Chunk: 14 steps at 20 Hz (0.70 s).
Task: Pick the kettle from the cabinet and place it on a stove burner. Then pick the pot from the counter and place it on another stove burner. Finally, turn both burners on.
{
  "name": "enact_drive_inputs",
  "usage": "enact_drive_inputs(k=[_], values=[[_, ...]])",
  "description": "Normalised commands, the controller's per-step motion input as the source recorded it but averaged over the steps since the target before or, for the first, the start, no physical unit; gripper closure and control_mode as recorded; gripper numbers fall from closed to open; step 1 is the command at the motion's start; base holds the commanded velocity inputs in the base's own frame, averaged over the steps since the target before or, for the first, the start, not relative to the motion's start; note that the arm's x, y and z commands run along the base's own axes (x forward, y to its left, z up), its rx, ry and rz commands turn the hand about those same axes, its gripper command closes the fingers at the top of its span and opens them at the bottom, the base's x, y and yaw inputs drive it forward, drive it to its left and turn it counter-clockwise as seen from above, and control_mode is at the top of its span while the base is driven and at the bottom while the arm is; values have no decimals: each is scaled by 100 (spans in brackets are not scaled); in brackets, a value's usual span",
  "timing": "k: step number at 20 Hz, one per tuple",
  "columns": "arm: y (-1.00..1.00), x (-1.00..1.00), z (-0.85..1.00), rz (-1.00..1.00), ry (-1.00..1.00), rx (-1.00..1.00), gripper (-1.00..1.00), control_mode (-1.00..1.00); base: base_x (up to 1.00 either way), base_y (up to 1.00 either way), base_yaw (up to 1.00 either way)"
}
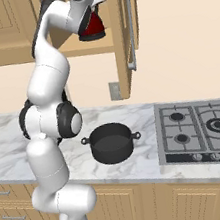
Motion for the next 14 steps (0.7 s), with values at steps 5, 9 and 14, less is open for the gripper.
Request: enact_drive_inputs(k=[5, 9, 14], values=[[10, 7, 0, 0, 0, -1, -100, -100, 0, 0, 0], [9, 7, 0, 0, 0, -1, -100, -100, 0, 0, 0], [9, 8, 0, 0, 0, -1, -100, -100, 0, 0, 0]])
